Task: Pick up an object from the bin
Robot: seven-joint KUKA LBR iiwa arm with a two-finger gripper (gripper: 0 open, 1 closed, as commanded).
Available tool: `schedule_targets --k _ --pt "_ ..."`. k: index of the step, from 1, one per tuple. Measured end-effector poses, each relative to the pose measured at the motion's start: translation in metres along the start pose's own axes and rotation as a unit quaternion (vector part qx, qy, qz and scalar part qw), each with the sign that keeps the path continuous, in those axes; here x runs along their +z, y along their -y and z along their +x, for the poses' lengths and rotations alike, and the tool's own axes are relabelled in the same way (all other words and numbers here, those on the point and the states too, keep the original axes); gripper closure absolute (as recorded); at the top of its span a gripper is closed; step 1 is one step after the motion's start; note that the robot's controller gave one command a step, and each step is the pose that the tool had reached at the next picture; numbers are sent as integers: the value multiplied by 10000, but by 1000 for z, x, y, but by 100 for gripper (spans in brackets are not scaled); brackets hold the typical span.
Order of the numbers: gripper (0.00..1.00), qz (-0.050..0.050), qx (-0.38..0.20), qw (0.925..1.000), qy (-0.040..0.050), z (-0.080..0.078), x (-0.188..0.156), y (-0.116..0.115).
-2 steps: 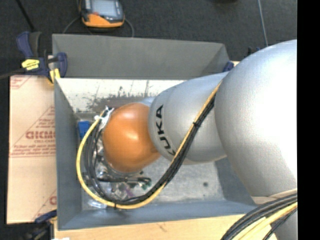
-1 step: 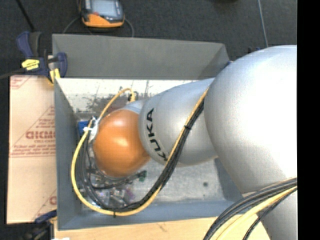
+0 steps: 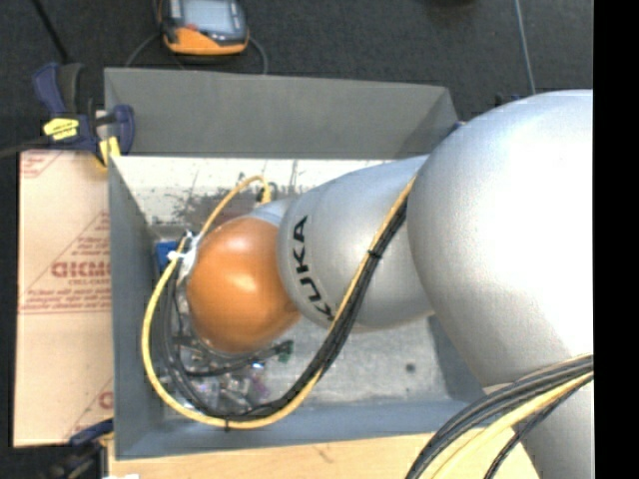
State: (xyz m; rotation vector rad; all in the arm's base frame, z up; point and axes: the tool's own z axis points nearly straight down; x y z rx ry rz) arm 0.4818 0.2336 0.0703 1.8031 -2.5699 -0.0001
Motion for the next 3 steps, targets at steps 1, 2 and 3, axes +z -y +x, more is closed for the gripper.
schedule_targets --k 1,2,3 --pt "100 5 2 10000 24 -2 -1 0" --pt "100 16 39 10000 28 -2 -19 1" --pt "100 31 72 10000 30 -2 -70 3"
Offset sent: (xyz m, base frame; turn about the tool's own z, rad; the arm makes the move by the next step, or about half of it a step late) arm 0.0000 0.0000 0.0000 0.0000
